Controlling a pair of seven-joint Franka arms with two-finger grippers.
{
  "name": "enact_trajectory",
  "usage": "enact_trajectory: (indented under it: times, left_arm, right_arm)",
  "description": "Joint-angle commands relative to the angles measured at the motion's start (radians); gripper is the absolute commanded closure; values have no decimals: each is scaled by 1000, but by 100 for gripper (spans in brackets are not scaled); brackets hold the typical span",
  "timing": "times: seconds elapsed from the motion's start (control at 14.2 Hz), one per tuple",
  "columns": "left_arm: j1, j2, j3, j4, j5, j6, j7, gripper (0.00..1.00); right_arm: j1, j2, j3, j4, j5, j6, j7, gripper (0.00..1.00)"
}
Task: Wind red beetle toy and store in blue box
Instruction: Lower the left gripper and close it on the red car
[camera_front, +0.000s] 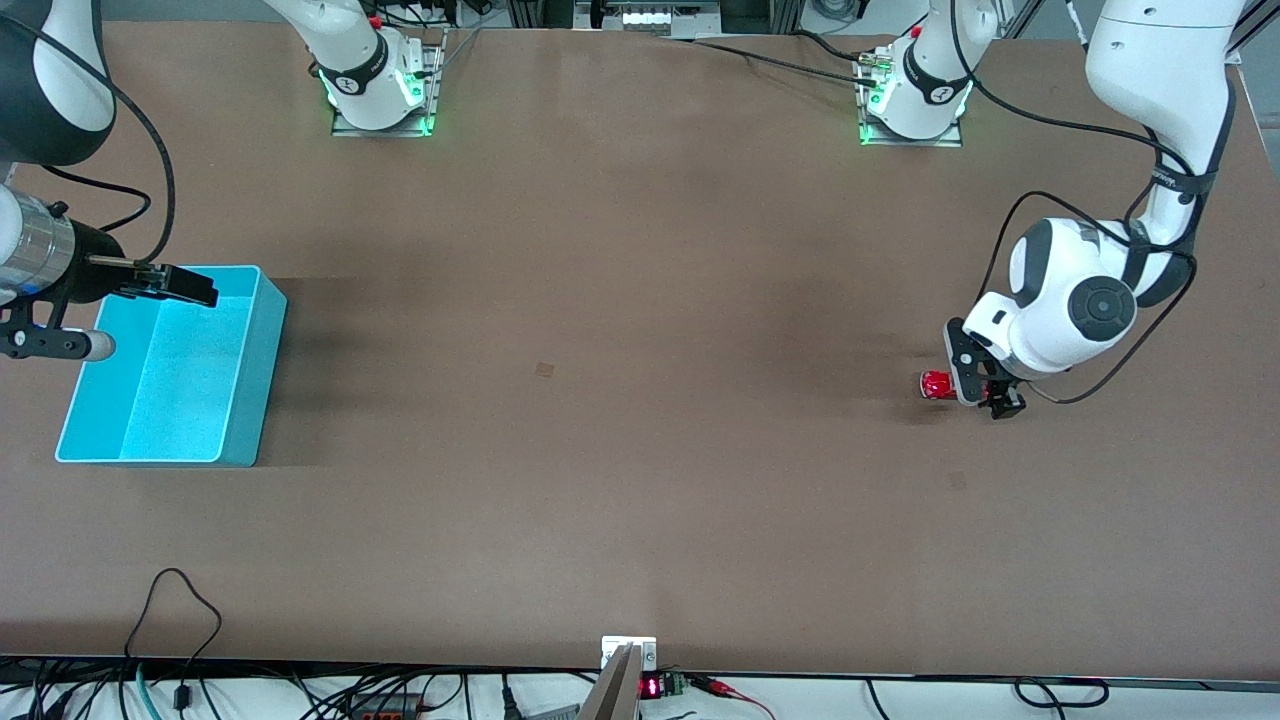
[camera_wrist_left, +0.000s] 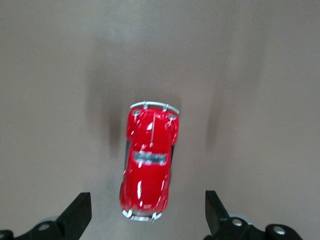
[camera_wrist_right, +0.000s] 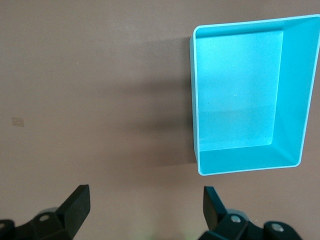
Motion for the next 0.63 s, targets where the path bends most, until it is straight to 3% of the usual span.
enact_trajectory:
  times: [0.0, 0.07, 0.35, 0.42, 0.56]
  left_arm:
    - [-1, -10, -6, -43, 15, 61, 19, 1]
    - [-5, 6, -6, -36, 15, 67, 22, 9]
    - [-24, 18, -6, -20, 15, 63, 33, 71]
    - [-24, 18, -6, -19, 15, 61, 35, 79]
    - [-24, 18, -6, -19, 15, 61, 35, 82]
  right_arm:
    - [-6, -6, 5, 6, -9, -14, -12, 0]
    - [-5, -6, 5, 6, -9, -14, -12, 0]
    - [-6, -6, 5, 6, -9, -14, -14, 0]
    - [-5, -6, 5, 7, -9, -14, -14, 0]
    - [-6, -6, 5, 7, -9, -14, -14, 0]
